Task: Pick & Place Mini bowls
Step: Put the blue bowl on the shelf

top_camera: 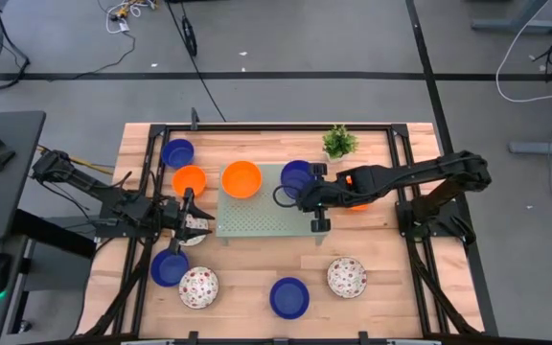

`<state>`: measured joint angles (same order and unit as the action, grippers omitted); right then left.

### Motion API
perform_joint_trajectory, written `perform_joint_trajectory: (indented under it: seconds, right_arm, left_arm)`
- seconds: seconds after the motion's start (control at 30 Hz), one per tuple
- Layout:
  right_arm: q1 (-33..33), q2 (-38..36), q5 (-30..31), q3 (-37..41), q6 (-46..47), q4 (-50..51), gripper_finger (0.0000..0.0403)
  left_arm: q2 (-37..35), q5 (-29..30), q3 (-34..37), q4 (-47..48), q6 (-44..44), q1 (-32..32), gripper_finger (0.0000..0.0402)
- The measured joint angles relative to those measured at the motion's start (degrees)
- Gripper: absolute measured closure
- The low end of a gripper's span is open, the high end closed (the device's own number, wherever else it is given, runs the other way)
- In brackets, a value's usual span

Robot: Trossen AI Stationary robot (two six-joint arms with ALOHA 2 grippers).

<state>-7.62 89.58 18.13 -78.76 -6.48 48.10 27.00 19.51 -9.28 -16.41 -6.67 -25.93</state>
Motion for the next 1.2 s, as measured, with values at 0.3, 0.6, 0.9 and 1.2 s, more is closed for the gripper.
perform_joint_trajectory:
  seconds: [0.3, 0.6, 0.9, 1.2]
  right_arm:
    - [0.17, 0.00, 2.43, 0.00, -0.01, -1.36, 0.0373]
    - [0.96, 0.00, 2.43, 0.00, -1.18, -9.87, 0.0288]
    - [-0.55, -3.47, 2.36, -3.51, 5.68, 0.95, 0.0246]
    - [0.67, -5.53, 4.15, -4.36, 23.91, 21.93, 0.0271]
  left_arm:
    - [-0.01, -0.02, 0.00, 0.00, 0.00, 0.00, 0.0220]
    - [0.00, -0.02, 0.00, 0.00, -0.03, -0.01, 0.0220]
    - [0.00, -0.02, 0.00, 0.11, -0.03, -0.01, 0.0220]
    - [0.00, -0.02, 0.00, 0.44, -0.18, -0.02, 0.0220]
